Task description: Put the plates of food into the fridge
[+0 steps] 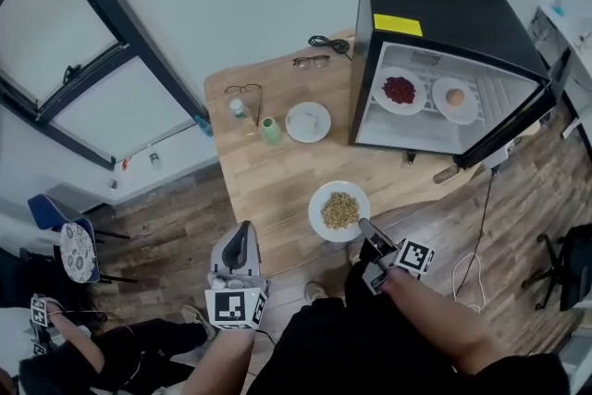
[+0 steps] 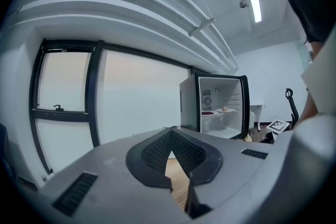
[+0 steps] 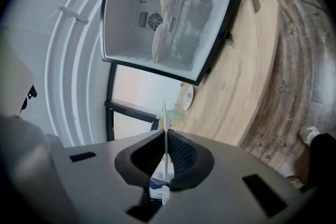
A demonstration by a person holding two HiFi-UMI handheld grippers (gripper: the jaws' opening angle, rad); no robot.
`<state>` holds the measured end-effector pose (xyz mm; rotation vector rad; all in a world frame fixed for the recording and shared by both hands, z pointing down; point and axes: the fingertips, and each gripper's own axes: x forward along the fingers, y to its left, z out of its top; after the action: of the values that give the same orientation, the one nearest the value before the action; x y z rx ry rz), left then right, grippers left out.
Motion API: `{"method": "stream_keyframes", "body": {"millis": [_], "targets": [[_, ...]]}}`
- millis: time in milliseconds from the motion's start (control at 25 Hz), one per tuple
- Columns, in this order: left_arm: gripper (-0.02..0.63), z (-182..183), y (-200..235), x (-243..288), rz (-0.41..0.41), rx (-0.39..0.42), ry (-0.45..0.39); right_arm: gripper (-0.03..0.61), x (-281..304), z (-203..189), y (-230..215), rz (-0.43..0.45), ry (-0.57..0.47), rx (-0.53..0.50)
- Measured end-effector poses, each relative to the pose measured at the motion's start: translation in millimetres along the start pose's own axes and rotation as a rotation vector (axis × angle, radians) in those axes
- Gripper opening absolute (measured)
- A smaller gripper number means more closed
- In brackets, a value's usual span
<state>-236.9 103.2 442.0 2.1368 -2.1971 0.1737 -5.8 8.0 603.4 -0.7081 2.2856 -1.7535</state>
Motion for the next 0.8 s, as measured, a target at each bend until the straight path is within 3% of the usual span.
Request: {"method": "stream_keyframes", "body": {"millis": [280, 440, 800], "targets": [[0.003, 9, -26, 37, -0.03, 0.004, -0.012, 0.034, -14, 55, -8, -0.011, -0.065, -0.011], [0.003, 23, -49, 58, -0.071, 0.068, -0.035, 0.034, -20, 82, -18, -0.048, -0.104, 0.02], [0.003, 40, -75, 100, -0.099, 0.09, -0.044, 0.034, -19, 133, -26, -0.032, -0.162, 0.015]]}}
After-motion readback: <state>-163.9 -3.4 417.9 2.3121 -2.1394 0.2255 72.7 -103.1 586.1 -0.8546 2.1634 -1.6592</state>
